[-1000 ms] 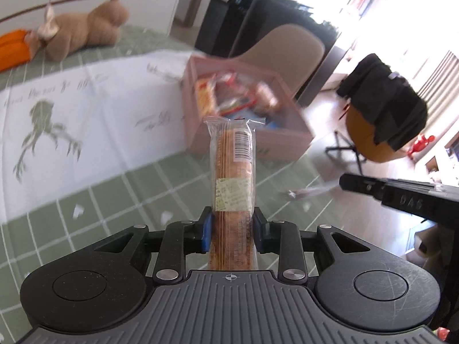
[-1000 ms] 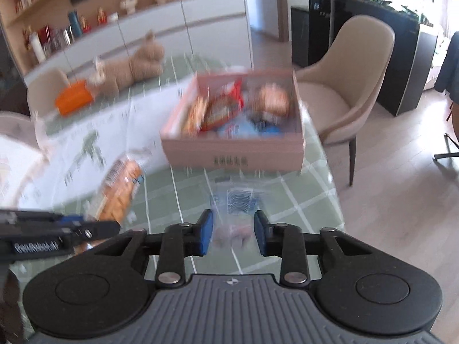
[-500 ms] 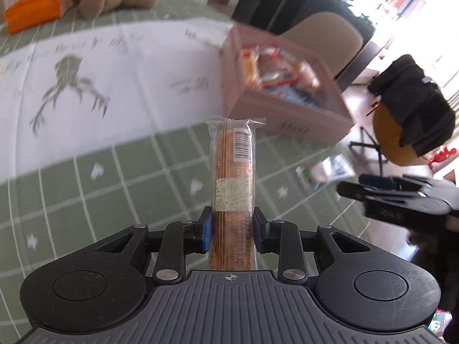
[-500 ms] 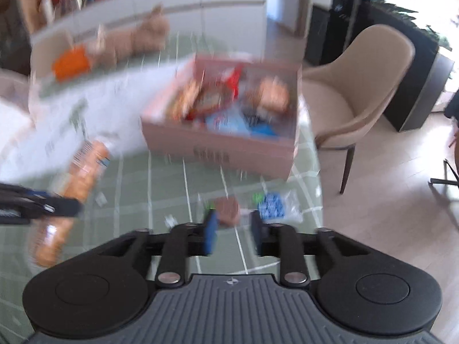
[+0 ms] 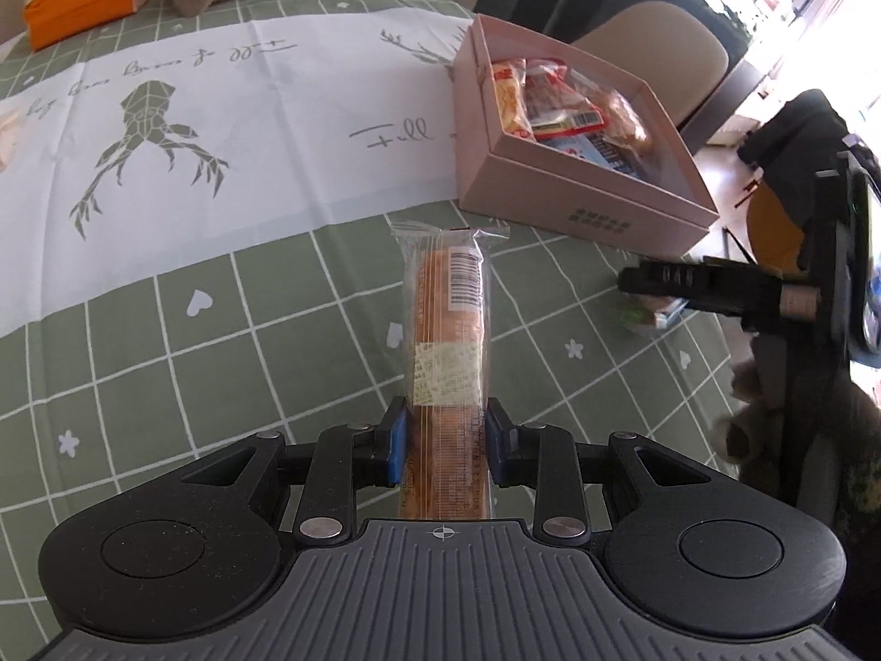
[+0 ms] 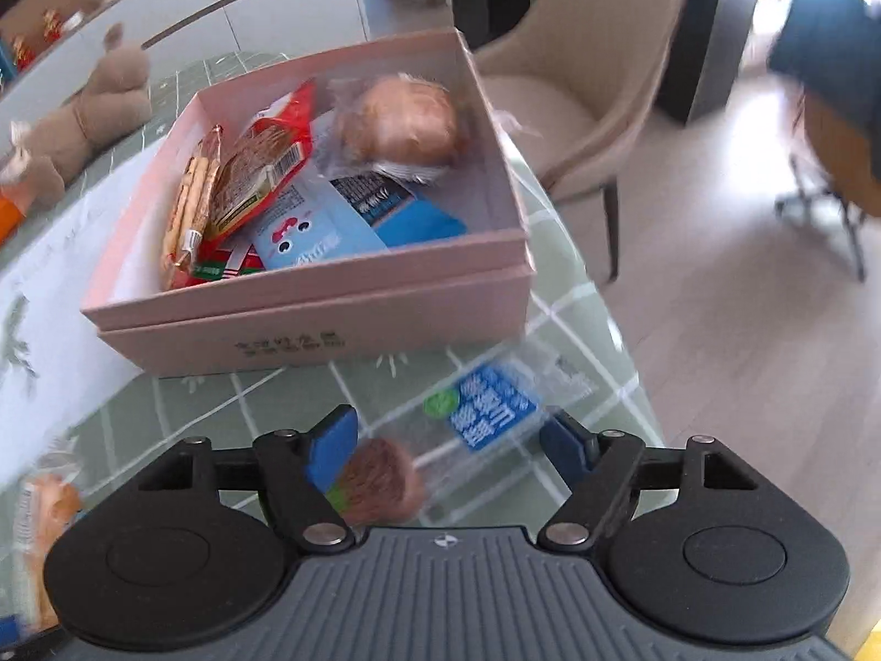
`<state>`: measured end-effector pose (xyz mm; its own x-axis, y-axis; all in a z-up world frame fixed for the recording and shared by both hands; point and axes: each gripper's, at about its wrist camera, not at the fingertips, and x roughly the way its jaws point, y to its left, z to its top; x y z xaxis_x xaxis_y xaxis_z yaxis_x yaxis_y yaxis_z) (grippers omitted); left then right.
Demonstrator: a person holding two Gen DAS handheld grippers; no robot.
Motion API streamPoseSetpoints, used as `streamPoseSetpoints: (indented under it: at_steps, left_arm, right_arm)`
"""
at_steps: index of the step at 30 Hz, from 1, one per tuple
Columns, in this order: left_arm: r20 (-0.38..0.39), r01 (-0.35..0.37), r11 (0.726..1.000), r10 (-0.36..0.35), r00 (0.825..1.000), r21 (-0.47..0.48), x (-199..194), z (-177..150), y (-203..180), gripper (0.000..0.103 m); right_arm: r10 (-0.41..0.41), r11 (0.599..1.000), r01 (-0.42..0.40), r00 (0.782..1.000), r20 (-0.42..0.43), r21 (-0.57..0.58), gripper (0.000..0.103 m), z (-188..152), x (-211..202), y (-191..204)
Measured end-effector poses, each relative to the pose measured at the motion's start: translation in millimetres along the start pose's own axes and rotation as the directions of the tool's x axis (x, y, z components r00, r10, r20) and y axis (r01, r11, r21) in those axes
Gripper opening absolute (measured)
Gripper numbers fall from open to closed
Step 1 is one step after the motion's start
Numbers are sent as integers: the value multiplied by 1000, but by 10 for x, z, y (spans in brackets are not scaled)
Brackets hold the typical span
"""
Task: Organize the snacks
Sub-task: 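Carry both packets over the pink box and open both tools to drop them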
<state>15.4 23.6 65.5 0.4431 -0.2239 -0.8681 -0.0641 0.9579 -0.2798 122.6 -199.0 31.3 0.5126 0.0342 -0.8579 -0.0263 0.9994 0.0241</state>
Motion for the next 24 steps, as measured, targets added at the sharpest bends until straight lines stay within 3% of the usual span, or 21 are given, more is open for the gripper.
streamPoseSetpoints:
  at_steps: [2, 4, 5, 6, 8, 11, 14, 18, 20, 22, 23, 24]
  left_arm:
    - [5, 4, 1000, -4, 1000, 0, 16, 4, -18, 32]
    - [17, 22, 1000, -22, 1000, 12, 20, 4, -52, 32]
    - [25, 31, 999, -32, 999, 15, 14, 3, -66, 32]
    - [33, 45, 999, -46, 998, 13, 0, 16, -82, 32]
    - [65, 84, 996, -85, 994, 18, -59, 92, -122, 32]
    - [141, 143, 989, -147, 979, 41, -261, 354, -243, 32]
    - [229, 237, 966, -255, 939, 104, -608, 791, -425, 32]
    - [333, 242, 947, -302, 893, 210, -964, 1455, -711, 33]
    - [312, 251, 938, -318, 895, 238, -875, 1741, -808, 34]
    - [223, 297, 931, -342, 913, 212, -480, 2026, -812, 37]
    - [184, 299, 936, -332, 925, 183, -261, 2101, -781, 37]
    - [138, 272, 950, -294, 946, 156, 38, 2141, -738, 34]
  right_arm:
    - [53, 995, -52, 999, 14, -82, 37, -95, -92, -37]
    - [110, 988, -110, 994, -14, -112, 24, -228, -205, -87]
    - [140, 983, -143, 990, -33, -118, 12, -296, -259, -127]
    - [162, 980, -166, 986, -49, -112, 11, -356, -324, -177]
    - [204, 972, -208, 978, -43, -113, 11, -415, -489, -259]
    - [240, 963, -234, 970, 32, -136, 11, -282, -848, -300]
    - [306, 948, -288, 941, 142, -137, 11, 80, -1263, -326]
    - [378, 925, -347, 882, 283, -153, 11, 742, -1730, -348]
    - [397, 918, -364, 867, 303, -160, 12, 1035, -1746, -300]
    - [392, 920, -362, 874, 288, -151, 15, 1287, -1559, -241]
    - [372, 928, -348, 886, 279, -131, 26, 1362, -1415, -222]
    - [341, 940, -322, 901, 268, -114, 46, 1392, -1275, -223]
